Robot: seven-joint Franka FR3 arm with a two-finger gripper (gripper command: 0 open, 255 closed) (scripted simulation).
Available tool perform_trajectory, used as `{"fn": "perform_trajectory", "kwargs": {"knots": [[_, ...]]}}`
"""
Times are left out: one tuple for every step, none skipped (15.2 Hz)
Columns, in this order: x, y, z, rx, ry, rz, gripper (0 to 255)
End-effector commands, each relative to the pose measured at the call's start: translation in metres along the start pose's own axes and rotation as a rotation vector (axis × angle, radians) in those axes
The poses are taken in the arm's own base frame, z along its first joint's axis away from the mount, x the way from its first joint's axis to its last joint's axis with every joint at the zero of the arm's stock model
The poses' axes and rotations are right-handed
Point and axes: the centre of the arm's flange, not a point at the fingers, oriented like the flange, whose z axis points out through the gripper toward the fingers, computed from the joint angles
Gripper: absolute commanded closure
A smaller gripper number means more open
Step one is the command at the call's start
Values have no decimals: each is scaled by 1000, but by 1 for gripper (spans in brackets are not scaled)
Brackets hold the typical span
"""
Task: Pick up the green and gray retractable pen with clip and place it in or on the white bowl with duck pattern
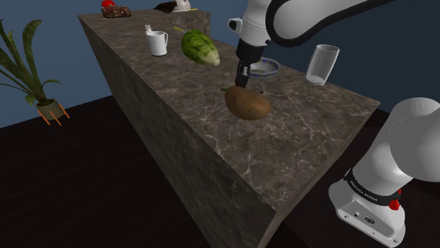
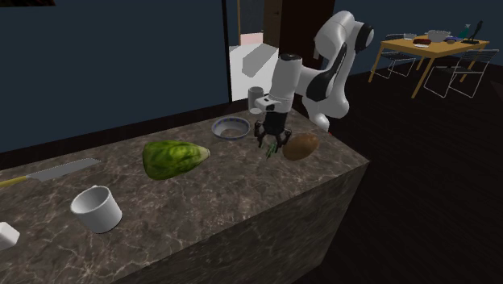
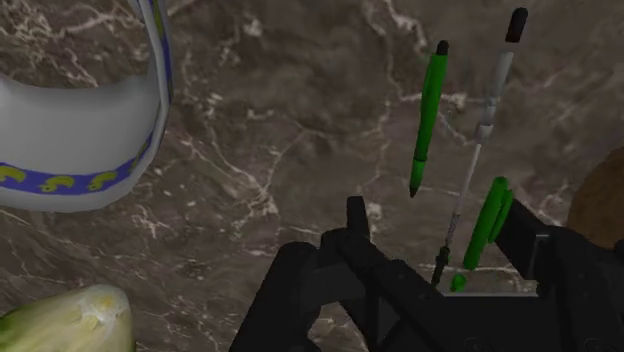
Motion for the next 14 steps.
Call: {"fn": "perform_trajectory", "kwargs": {"knots": [[-9,-8,14,33,-74,-10,255],[-9,-13,19,32,-74,-10,255],[-7,-9,14,33,-75,-10,255],[-9,-12,12,32,-75,-10,255],[-8,-13,8,32,-75,-11,255],[-8,-11,8,32,-75,-10,255],[-8,-12,8,32,-75,-10,255],[-9,-14,8,32,-75,-10,255],[-7,-6,16,32,-74,-9,255],[-6,-5,11,32,-74,-9,255],[-5,-5,5,32,-74,-9,255],[-4,-4,0,32,-74,-9,255],[-3,-3,-5,32,-74,-9,255],[-2,-3,-10,32,-74,-9,255]]}}
